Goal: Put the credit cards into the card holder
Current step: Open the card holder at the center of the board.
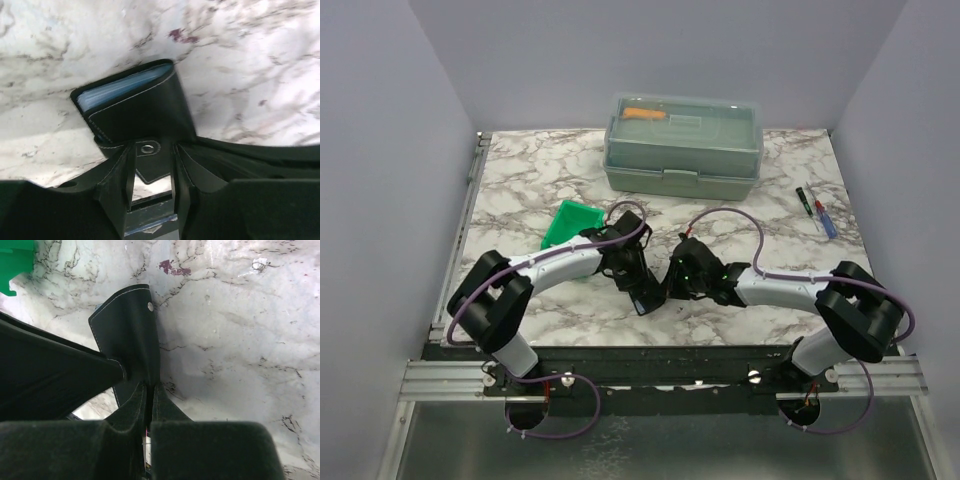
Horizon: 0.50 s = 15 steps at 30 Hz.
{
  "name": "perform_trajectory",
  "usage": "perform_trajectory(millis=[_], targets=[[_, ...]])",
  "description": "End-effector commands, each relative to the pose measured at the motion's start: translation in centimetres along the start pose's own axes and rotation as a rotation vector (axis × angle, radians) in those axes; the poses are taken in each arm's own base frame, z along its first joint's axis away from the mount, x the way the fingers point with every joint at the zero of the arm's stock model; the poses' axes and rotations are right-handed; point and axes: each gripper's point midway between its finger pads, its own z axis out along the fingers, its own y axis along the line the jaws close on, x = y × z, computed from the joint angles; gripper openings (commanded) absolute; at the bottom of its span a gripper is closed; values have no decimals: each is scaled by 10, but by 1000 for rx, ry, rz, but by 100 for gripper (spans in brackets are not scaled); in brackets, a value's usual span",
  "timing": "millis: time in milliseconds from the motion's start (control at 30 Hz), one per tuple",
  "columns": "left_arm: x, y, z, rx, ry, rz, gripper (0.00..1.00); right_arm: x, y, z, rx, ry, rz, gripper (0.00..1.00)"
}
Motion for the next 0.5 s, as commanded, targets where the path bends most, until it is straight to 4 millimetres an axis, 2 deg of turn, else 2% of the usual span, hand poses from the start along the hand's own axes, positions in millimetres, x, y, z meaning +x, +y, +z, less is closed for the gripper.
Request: perform_trajectory(millis=[0,167,233,333,400,467], targets=[[9,16,7,-195,-18,0,38,-5,-10,-6,53,-32,-28,0],[21,13,22,-229,15,14,40,-5,-11,-6,52,-35,-35,0],[23,17,28,-258,31,9,40,-5,-11,-7,45,-39,-38,0],[20,33,35,-340,17,20,39,-6,-10,-10,37,-50,-29,0],[22,39,37,-362,26,34,31,-8,-10,-14,37,-62,-24,0],[21,43,37,-372,28,63,13,-9,-11,-18,41,-74,-19,0]])
